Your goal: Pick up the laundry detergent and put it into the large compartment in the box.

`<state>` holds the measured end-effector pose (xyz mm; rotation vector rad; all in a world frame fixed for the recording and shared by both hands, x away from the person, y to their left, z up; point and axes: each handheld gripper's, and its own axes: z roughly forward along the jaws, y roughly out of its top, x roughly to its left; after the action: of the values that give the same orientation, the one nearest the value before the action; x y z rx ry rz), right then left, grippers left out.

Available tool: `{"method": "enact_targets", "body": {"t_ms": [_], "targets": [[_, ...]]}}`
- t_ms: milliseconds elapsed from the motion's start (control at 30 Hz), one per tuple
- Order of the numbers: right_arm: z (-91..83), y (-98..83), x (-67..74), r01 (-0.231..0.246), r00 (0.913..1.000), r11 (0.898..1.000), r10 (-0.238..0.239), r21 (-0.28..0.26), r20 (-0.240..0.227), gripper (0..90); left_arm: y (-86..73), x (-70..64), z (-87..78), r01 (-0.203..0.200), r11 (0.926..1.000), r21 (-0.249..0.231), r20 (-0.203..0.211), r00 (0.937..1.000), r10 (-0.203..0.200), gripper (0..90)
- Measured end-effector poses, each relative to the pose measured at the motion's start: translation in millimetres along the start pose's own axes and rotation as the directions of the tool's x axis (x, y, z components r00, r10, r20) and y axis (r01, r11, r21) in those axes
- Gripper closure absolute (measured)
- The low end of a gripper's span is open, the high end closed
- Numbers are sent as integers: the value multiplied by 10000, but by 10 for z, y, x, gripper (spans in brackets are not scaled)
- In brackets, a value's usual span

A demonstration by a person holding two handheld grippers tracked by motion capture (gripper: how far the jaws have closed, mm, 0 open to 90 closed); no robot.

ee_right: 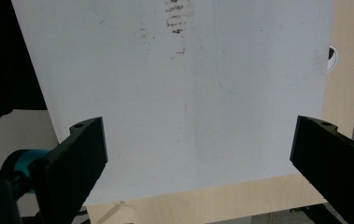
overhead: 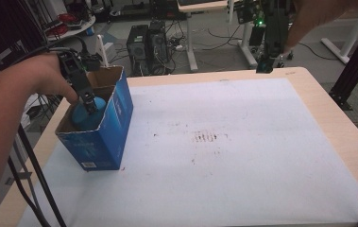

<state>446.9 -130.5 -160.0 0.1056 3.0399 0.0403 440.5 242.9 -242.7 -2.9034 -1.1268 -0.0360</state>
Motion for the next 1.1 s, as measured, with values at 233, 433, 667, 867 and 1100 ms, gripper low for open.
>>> {"method": "enact_targets", "body": {"t_ms": [233, 433, 667, 867, 1100], "targets": [[-6, 2, 11, -17, 10000, 10000, 17, 9, -8, 29, -35, -38, -201, -262, 9996, -78, -62, 9996, 261, 126], [5, -7, 2, -35, 10000, 10000, 35, 35, -12, 29, -46, -109, -459, -732, 9971, -223, -285, 9970, 725, 102], [13, 4, -4, -1, 10000, 10000, 2, 59, -81, 29, -7, -239, -594, -1260, 9917, -250, -275, 9917, 1254, 73], [20, 26, 6, 8, 9999, 10000, -7, 95, -123, 29, 61, -360, -646, -1747, 9842, -282, -36, 9846, 1747, 61], [33, 22, 5, -13, 9999, 9999, 15, 166, -167, 29, 155, -539, -695, -2458, 9681, -486, 438, 9678, 2479, 32]]}}
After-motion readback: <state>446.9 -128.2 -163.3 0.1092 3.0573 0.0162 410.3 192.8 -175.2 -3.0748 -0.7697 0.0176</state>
